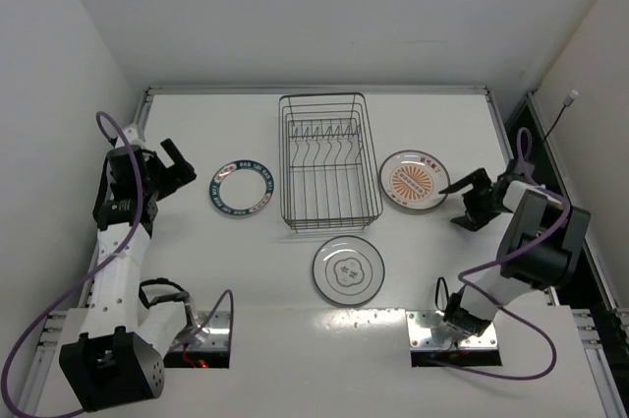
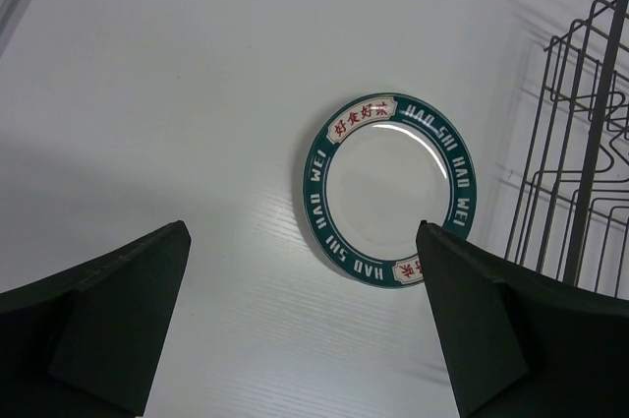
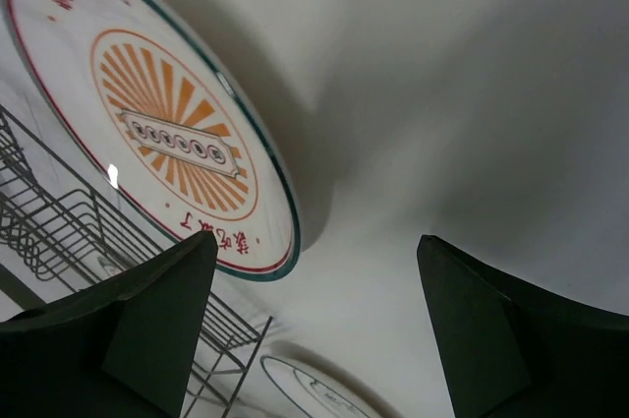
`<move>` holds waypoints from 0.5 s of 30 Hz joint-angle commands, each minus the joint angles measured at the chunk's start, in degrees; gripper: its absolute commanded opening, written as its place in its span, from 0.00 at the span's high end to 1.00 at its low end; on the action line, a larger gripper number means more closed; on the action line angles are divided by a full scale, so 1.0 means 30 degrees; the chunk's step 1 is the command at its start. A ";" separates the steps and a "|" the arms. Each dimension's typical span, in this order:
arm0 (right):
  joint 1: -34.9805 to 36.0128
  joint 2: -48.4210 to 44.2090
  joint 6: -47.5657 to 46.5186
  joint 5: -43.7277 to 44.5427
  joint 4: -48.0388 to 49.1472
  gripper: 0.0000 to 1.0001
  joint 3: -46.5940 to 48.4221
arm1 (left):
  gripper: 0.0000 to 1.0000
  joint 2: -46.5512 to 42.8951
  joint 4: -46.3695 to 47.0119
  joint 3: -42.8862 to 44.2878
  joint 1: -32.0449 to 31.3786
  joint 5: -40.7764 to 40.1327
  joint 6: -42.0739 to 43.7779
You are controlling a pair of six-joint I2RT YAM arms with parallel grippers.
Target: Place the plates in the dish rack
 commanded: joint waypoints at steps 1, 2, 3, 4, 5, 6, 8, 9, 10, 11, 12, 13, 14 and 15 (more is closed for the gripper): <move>0.0079 0.1312 0.0648 -0.1934 0.2004 0.20 0.0028 | 0.00 -0.0195 0.0055 0.0086 -0.0144 0.0169 0.0229; 0.0340 0.1721 0.0822 -0.1936 0.2006 0.20 0.0233 | 0.00 -0.0195 0.0055 0.0086 -0.0144 -0.0005 0.0229; 0.0632 0.2422 0.0823 -0.1936 0.2006 0.21 0.0409 | 0.00 -0.0195 0.0055 0.0086 -0.0144 -0.0007 0.0229; 0.0635 0.2748 0.0823 -0.1936 0.2006 0.21 0.0643 | 0.00 -0.0195 0.0055 0.0086 -0.0144 -0.0007 0.0229; 0.0925 0.3070 0.0823 -0.2255 0.2209 0.25 0.0646 | 0.00 -0.0195 0.0055 0.0086 -0.0144 -0.0007 0.0229; 0.1189 0.3653 0.0823 -0.2026 0.1921 0.31 0.1400 | 0.00 -0.0195 0.0055 0.0086 -0.0144 -0.0007 0.0229; 0.1600 0.3949 0.0560 -0.2024 0.1538 0.43 0.1935 | 0.00 -0.0021 0.0055 0.0086 -0.0144 -0.0007 0.0229; 0.1602 0.4503 0.0560 -0.2430 0.1277 0.50 0.2370 | 0.00 -0.0019 -0.0119 0.0086 -0.0144 -0.0007 0.0229; 0.1602 0.4799 0.0560 -0.2724 0.1274 0.54 0.2374 | 0.00 -0.0019 -0.0121 0.0086 -0.0144 -0.0181 0.0229; 0.1602 0.5092 0.0792 -0.2988 0.1274 0.54 0.2664 | 0.00 -0.0019 -0.0121 0.0086 -0.0144 -0.0183 0.0229; 0.1602 0.5298 0.0794 -0.3455 0.1274 0.60 0.2870 | 0.00 -0.0019 -0.0121 0.0086 -0.0144 -0.0183 0.0229; 0.1602 0.5735 0.1055 -0.3691 0.1651 0.64 0.2872 | 0.00 -0.0019 -0.0121 0.0086 -0.0144 -0.0183 0.0229; 0.1602 0.5971 0.1058 -0.4013 0.1916 0.69 0.2872 | 0.00 -0.0019 -0.0121 0.0086 -0.0144 -0.0183 0.0229; 0.1602 0.6206 0.1232 -0.4567 0.1918 0.89 0.2872 | 0.00 -0.0019 -0.0121 0.0086 -0.0144 -0.0183 0.0229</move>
